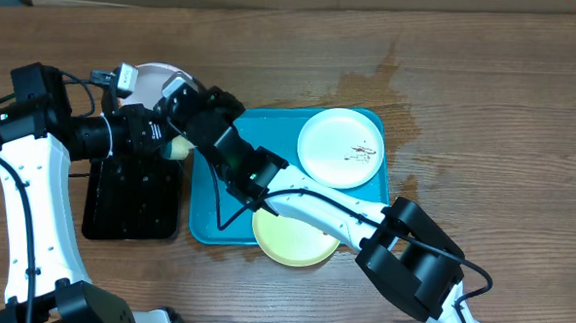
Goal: Clean dirty plates on tray and stack at the side
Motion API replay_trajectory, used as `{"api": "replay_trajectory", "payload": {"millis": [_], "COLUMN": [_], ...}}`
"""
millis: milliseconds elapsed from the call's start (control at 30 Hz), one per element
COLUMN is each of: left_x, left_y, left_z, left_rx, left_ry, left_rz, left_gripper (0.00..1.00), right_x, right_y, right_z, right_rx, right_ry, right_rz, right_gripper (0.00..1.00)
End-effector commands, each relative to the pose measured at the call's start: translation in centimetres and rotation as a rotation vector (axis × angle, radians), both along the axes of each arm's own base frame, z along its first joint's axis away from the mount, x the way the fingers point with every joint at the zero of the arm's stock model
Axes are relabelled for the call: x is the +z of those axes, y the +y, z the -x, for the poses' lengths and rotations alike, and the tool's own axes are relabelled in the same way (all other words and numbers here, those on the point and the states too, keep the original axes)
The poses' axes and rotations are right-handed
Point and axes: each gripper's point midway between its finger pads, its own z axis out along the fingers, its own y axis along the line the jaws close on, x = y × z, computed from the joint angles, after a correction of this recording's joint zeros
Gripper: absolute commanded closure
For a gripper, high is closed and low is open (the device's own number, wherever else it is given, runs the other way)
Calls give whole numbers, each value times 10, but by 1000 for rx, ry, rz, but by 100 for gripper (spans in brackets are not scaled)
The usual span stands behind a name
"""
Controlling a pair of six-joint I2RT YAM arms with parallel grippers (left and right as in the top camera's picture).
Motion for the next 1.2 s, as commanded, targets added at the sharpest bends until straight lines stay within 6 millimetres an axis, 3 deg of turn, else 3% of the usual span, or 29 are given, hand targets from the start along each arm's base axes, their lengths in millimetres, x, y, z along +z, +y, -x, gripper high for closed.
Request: {"api": "replay_trajectory", "payload": {"millis": [0,133,267,400,567,700,867,967,1167], "left_x": [18,18,18,19,15,-14,-54,-62,-77], "left_y": [-22,-22,-21,-21,-16,14,77,85,70], "left_z": [0,0,-1,-2,-6,-16,-15,-13,-11], "left_rx": [-74,-71,-71,-69,-55,65,308,345,278], "left_ry": [-80,-74,-79,-80,-83,11,198,241,288], "left_rz": [61,63,61,61,26,-176,-574,-694,-835], "left_gripper": [96,96,96,96,96,96,96,96,96], "right_x": [-9,-22,-12,-6,-21,-48,-70,-75,-100], "right_y": [50,35,18,-17,-75,-112,-153,-157,-155], "right_z": [54,49,42,27,8,5,1,3,18], "right_rx": [126,77,60,-44,-204,-249,-357,-360,-474], "right_ry": [242,403,463,537,685,840,955,985,1098], "right_rz": [-248,-314,-335,-371,-379,-325,-304,-300,-350], "right_gripper": [96,96,96,96,96,96,96,96,94]}}
